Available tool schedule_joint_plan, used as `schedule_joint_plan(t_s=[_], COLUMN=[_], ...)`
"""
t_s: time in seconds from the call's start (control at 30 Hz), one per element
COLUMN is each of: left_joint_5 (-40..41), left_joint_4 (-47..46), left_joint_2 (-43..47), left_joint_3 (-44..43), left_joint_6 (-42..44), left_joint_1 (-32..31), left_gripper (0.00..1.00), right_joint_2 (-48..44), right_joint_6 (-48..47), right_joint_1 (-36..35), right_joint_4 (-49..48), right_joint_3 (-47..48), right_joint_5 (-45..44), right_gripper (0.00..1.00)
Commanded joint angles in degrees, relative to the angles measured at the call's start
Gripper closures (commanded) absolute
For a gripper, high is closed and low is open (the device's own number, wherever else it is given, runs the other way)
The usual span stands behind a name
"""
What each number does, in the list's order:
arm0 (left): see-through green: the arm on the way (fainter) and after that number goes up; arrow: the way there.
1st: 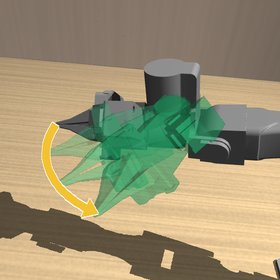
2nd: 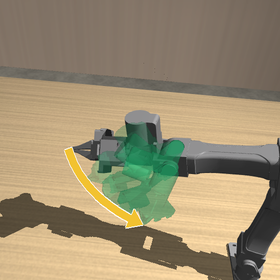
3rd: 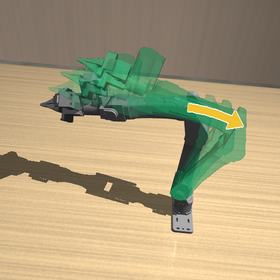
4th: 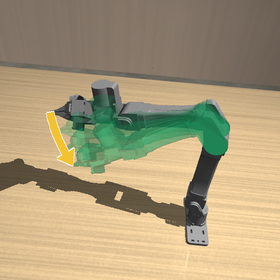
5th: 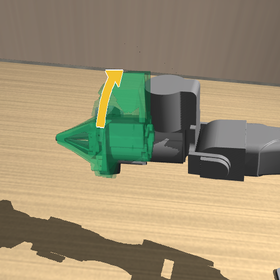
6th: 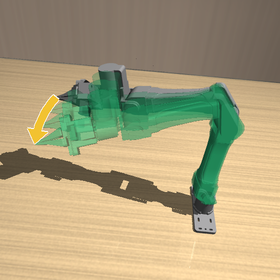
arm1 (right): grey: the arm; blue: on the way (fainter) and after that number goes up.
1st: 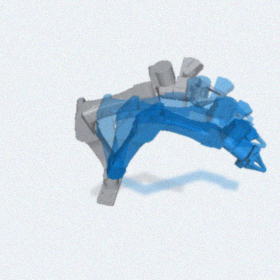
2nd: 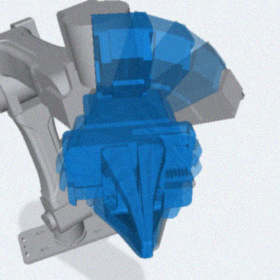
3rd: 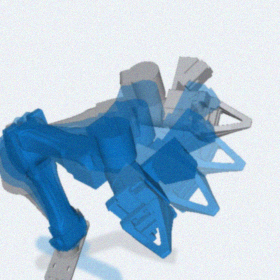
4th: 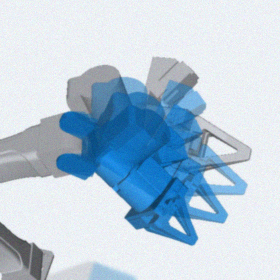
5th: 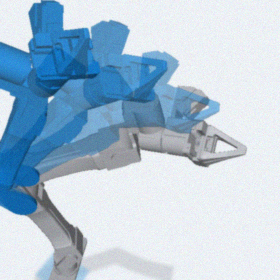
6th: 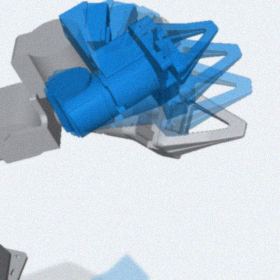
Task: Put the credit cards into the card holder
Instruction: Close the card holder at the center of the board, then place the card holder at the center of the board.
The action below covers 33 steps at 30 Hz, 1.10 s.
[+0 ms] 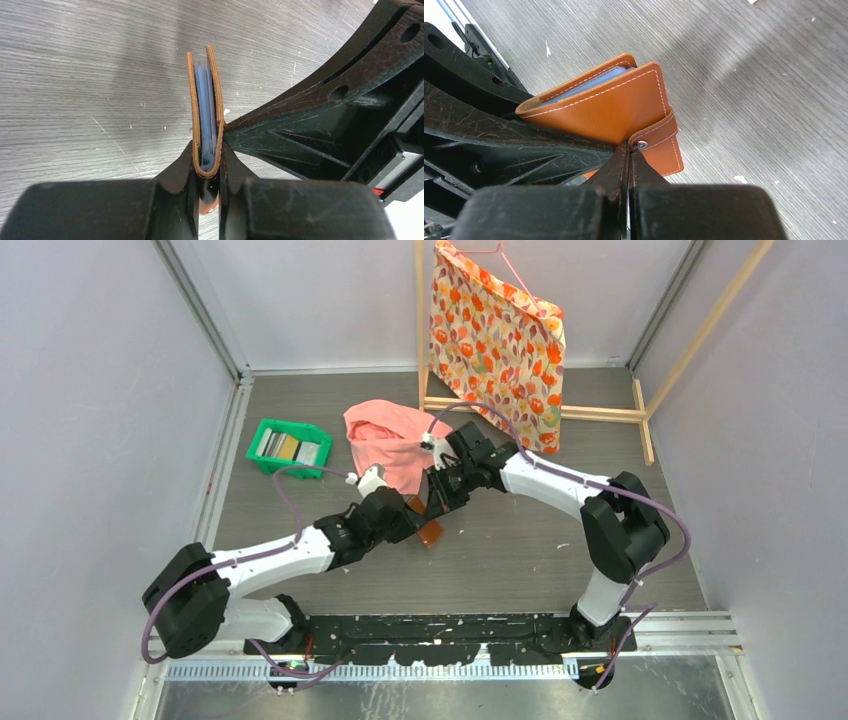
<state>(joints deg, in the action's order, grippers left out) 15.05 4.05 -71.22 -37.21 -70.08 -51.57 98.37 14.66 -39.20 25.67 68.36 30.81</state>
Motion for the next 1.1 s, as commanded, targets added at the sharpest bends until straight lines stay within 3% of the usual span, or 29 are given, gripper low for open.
schedule_joint_plan(t_s=[0.0,0.13,0.2,0.27,0.4,0.5,0.67,0.73,0.87,0.97,1.03,1.07], left_joint_5=[-2.74,-4.35,-5.43,-6.44,-9.24,-14.13,-36.45,-45.92,-58.08,-55.59,-49.42,-46.52], left_joint_4=[-17.78,-14.88,-12.63,-9.55,-6.22,-9.38,-27.15,-30.35,-23.86,-12.86,-1.07,3.24], left_joint_2=[0.55,1.51,2.6,3.79,6.68,8.21,3.37,-1.35,-9.1,-9.39,-6.96,-5.12], left_joint_3=[-0.8,-0.55,0.38,1.29,4.09,6.68,11.21,9.98,5.93,3.99,1.63,0.54], left_joint_6=[-2.69,-1.11,0.43,2.9,8.33,11.54,14.62,13.82,16.8,22.7,27.46,29.19], left_joint_1=[-0.16,0.68,1.34,2.37,4.67,7.21,14.87,17.46,18.71,18.71,18.75,18.76], left_gripper=[1.0,1.0,1.0,1.0,1.0,1.0,1.0,0.88,0.82,0.72,0.46,0.39], right_joint_2=[1.1,-0.09,-2.18,-4.73,-10.44,-14.57,-18.95,-20.43,-22.85,-24.21,-24.89,-25.41], right_joint_6=[4.22,-4.56,-10.32,-16.88,-31.12,-35.76,-39.98,-38.92,-38.3,-37.96,-37.74,-37.65], right_joint_1=[-2.95,-1.27,1.13,3.82,8.42,11.49,16.52,19.39,23.1,25.29,26.3,26.78], right_joint_4=[-5.98,0.84,6.06,10.97,20.58,23.0,24.07,22.9,21.84,21.48,21.49,21.52], right_joint_3=[-0.3,3.09,4.86,5.99,6.46,5.14,1.87,0.35,-1.55,-2.49,-2.73,-2.85], right_joint_5=[10.54,10.5,12.73,14.83,19.09,19.44,17.26,18.62,19.4,19.55,19.37,19.05], right_gripper=[0.99,0.98,0.83,0.62,0.34,0.28,0.26,0.25,0.24,0.23,0.22,0.22])
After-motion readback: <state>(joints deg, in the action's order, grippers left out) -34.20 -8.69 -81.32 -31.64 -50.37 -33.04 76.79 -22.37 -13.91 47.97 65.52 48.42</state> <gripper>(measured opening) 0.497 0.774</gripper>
